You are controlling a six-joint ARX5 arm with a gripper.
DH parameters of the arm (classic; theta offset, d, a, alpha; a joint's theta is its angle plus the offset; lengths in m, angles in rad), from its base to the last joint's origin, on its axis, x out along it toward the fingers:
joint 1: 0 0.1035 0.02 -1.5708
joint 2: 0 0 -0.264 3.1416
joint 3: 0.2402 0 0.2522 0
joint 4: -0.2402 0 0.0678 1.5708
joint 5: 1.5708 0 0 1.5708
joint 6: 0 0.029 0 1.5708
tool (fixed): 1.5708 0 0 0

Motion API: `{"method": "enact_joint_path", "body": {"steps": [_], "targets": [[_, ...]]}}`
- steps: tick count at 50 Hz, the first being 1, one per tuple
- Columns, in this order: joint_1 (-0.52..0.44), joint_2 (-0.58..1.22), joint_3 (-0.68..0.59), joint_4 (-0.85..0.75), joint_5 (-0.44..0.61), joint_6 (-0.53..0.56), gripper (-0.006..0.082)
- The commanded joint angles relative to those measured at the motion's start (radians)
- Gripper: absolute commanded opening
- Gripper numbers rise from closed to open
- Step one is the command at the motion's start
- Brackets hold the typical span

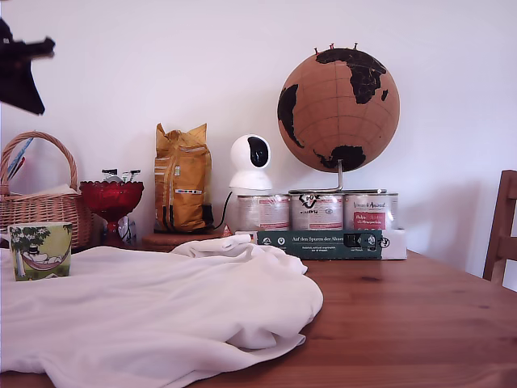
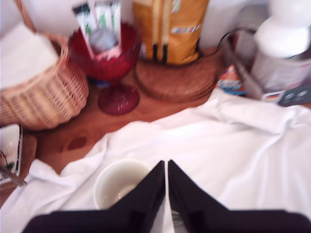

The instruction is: Pick the grey coffee capsule and place it inside the green coffee cup

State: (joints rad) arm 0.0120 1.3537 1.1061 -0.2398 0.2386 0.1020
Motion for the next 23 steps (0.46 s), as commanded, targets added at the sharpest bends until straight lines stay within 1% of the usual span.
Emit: {"method": "enact_joint_path", "body": {"steps": [1, 9, 23], "targets": [[-0.007, -0.040, -0.049, 0.009, 0.003, -0.016, -0.0016], [-0.009, -0.138, -0.117, 0.031, -0.013, -0.027, -0.0016], [-0.009, -0.320, -0.196, 0.039, -0.045, -0.049, -0.0016]]}}
